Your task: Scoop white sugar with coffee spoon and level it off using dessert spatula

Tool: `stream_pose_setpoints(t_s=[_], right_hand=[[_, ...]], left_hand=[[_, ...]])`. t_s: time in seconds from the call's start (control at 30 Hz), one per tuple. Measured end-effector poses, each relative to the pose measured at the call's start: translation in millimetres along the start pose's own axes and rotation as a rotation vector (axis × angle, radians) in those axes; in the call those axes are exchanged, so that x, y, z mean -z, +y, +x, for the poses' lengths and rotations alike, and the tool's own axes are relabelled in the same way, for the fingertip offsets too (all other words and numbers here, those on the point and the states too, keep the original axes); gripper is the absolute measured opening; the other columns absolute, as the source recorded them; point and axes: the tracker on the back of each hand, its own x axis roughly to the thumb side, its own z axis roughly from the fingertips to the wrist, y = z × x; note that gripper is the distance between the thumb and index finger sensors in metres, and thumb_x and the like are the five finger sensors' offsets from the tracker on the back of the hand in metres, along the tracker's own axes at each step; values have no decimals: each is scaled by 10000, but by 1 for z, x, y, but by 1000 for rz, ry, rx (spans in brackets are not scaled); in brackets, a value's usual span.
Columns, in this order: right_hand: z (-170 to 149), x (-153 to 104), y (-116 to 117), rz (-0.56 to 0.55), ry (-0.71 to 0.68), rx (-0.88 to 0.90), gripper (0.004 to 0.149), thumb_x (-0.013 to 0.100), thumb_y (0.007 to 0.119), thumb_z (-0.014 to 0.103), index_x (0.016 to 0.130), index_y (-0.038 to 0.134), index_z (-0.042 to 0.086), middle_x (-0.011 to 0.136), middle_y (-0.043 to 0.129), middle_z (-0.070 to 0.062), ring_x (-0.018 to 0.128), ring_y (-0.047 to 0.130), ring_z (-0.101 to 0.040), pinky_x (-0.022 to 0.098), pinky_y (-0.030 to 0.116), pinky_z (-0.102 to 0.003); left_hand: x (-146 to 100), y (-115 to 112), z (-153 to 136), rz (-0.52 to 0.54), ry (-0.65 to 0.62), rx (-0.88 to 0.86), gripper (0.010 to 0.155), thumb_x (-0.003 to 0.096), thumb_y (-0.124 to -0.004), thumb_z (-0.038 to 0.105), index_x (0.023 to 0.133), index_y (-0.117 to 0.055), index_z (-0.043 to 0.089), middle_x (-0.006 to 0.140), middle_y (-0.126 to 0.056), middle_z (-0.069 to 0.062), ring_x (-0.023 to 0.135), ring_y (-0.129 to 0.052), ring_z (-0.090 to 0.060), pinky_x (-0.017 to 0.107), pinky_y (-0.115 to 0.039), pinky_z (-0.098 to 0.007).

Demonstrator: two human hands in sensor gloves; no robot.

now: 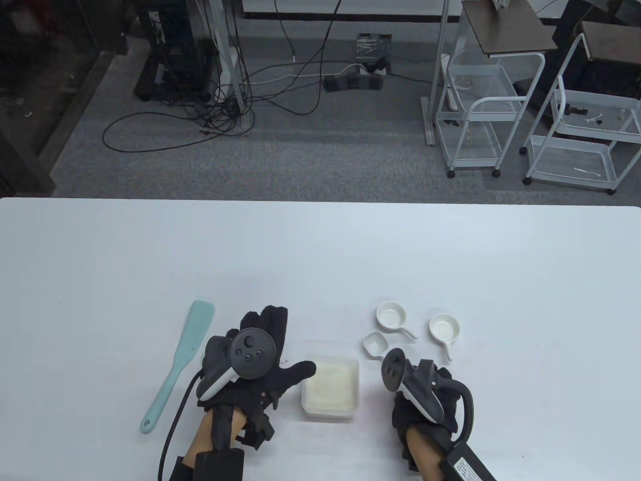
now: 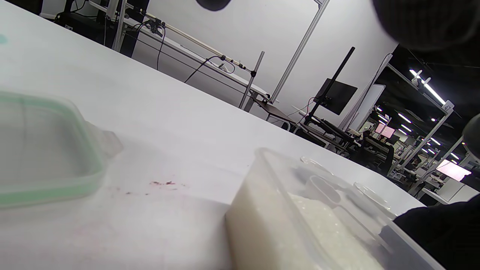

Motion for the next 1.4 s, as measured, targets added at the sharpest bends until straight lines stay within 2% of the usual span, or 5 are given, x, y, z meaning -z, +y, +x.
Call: stream_pose_setpoints(t_s=[0.33, 0.47, 0.83, 1.17, 1.4], right_hand=[[-1, 0, -2, -19, -25, 51, 416, 435, 866, 298, 818, 827, 143, 860, 826, -192, 746, 821, -463, 581, 686, -649], [-4, -4, -14, 12, -70, 138, 415, 442, 862, 305, 808, 821, 117, 829, 854, -198, 766, 849, -487, 595, 656, -708], [-30, -22, -62, -101, -136, 422, 412, 429, 871, 307, 789, 861, 106, 743, 951, -210, 642, 984, -428, 579, 705, -681], [-34, -26, -69, -128, -139, 471, 414, 433, 863, 305, 794, 851, 103, 716, 961, -207, 606, 998, -414, 583, 691, -688], [-40, -30, -79, -205, -153, 560, 414, 428, 870, 294, 796, 848, 105, 623, 969, -195, 434, 1042, -288, 559, 743, -647]], left_hand=[[0, 0, 0, -6, 3, 5, 1117, 352, -672, 754, 1152, -209, 128, 1236, -263, -209, 1066, -311, -615, 680, -318, -810], [0, 1, 0, -15, 7, 3, 1108, 359, -674, 749, 1152, -212, 128, 1235, -262, -212, 1067, -305, -613, 680, -315, -810], [-1, 1, 0, -17, 9, 8, 1116, 350, -669, 755, 1153, -214, 127, 1235, -261, -215, 1067, -303, -614, 678, -313, -812], [-1, 1, 0, -18, 11, 5, 1117, 349, -668, 756, 1153, -214, 128, 1236, -262, -210, 1066, -303, -616, 678, -310, -812], [-1, 0, 0, -20, 13, 8, 1112, 352, -665, 754, 1153, -214, 128, 1236, -262, -215, 1066, -301, -616, 677, -307, -814]])
